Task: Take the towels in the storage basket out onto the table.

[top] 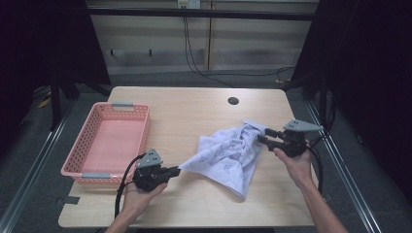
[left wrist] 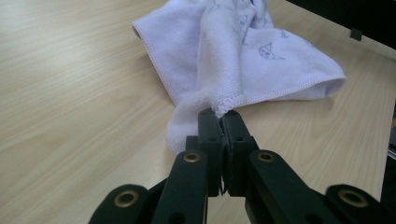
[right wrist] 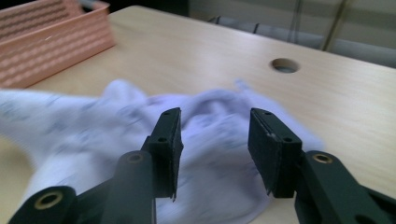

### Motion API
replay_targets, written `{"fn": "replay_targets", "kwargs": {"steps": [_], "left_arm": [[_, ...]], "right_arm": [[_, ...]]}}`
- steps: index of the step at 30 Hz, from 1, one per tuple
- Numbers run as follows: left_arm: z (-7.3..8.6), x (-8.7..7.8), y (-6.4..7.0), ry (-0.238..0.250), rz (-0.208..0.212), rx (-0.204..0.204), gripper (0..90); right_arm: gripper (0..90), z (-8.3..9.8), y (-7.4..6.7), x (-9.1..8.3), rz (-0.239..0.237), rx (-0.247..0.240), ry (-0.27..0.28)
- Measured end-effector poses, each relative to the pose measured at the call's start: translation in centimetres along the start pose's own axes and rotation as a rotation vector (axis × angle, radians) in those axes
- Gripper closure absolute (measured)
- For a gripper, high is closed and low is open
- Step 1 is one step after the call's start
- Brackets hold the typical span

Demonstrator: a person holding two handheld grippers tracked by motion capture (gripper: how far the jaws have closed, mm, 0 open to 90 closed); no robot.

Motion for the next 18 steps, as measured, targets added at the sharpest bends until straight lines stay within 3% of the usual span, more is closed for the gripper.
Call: {"fn": "replay_targets", "kwargs": {"steps": [4, 7, 11, 12, 13, 15, 16, 18], "left_arm": [[0.7, 0.8, 0.6, -0.031, 0.025, 0.022, 87.1], [0.8, 1.6, 1.4, -0.053, 0.052, 0.04, 88.7], [1.1, 2.3, 2.9, -0.075, 0.096, 0.068, 88.7], [1.2, 2.3, 3.2, -0.075, 0.102, 0.076, 88.6], [1.2, 2.3, 3.4, -0.073, 0.112, 0.075, 88.5], [1.3, 2.3, 3.7, -0.071, 0.116, 0.078, 88.0], [1.3, 2.3, 3.7, -0.068, 0.124, 0.069, 87.0], [1.3, 2.3, 3.8, -0.066, 0.137, 0.066, 79.7]], "right_arm": [[52.4, 1.0, -3.7, -0.7, -0.122, 0.003, 0.004], [48.8, 3.3, -7.3, 0.1, -0.196, -0.032, -0.078], [43.6, 5.9, -9.7, 2.0, -0.225, -0.074, -0.169], [47.9, 6.6, -9.9, 2.6, -0.218, -0.091, -0.202], [64.9, 7.2, -10.0, 3.1, -0.224, -0.097, -0.229], [86.1, 7.4, -9.4, 3.1, -0.194, -0.111, -0.231], [87.4, 7.3, -9.0, 3.0, -0.198, -0.104, -0.228], [88.1, 7.2, -7.1, 2.2, -0.163, -0.087, -0.226]]}}
Point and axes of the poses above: each handheld gripper's, and its own axes: x roughly forward along the jaws, z roughly out of its underside, y roughly to its right, the point moved 7 cm from there along x, roughly forward along the jaws, and after that the axes turned 1 degree about -x, right-handed, at the moved point
